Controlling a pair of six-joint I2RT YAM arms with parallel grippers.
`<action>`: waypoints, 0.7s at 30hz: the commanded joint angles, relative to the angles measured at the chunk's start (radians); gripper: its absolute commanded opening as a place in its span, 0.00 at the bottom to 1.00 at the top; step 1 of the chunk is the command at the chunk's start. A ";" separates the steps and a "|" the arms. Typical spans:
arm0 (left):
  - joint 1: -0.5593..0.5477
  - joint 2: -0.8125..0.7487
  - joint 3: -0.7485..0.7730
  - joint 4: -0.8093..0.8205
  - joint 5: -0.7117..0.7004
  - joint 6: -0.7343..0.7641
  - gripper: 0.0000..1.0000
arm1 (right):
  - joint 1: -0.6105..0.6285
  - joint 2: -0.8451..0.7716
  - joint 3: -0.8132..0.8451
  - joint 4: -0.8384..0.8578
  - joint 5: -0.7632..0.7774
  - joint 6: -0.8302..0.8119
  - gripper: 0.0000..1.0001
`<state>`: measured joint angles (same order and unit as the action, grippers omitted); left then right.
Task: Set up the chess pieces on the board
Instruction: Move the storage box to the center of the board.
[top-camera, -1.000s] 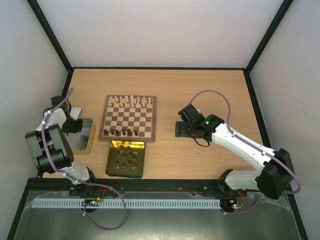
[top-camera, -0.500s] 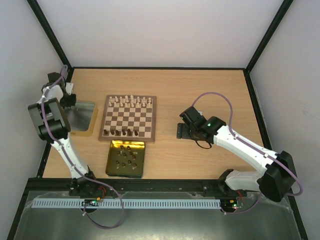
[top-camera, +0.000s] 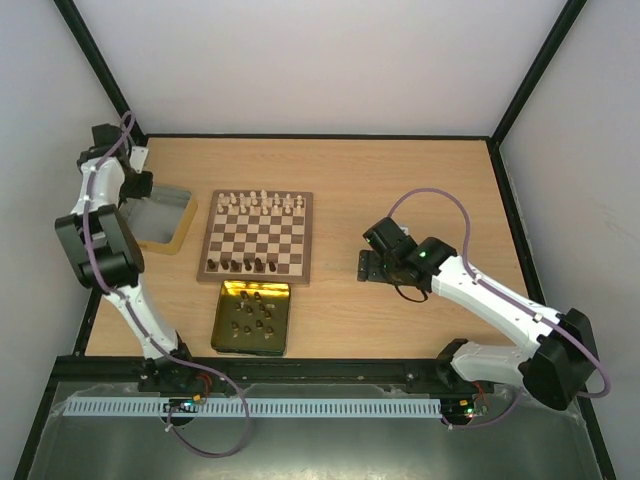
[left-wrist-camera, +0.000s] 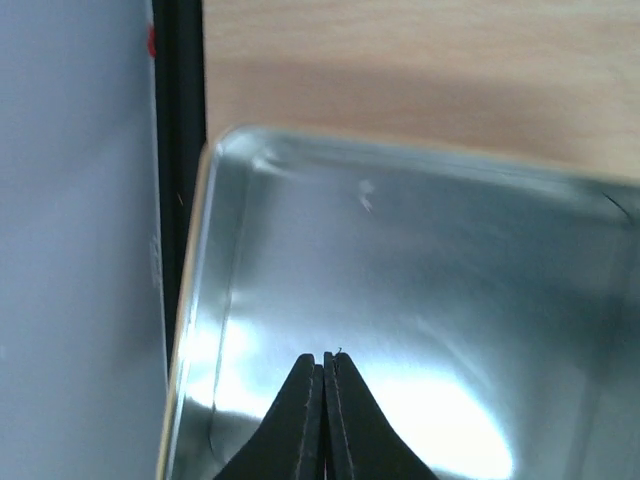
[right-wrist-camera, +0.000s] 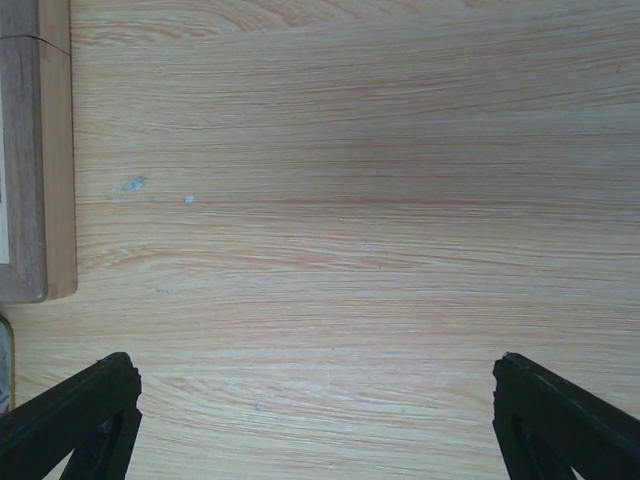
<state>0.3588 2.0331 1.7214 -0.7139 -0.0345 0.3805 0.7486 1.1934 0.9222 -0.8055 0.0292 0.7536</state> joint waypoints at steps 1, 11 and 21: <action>0.008 -0.227 -0.117 -0.149 0.109 0.077 0.02 | 0.003 -0.031 -0.036 -0.039 0.021 -0.004 0.92; -0.056 -0.567 -0.499 -0.462 0.237 0.284 0.02 | 0.003 0.014 -0.040 -0.008 0.015 -0.053 0.92; -0.164 -0.667 -0.747 -0.451 0.208 0.313 0.02 | 0.003 0.026 -0.049 0.012 0.009 -0.060 0.92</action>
<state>0.2256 1.4014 1.0016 -1.1374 0.1734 0.6571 0.7486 1.2251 0.8898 -0.7982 0.0254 0.7044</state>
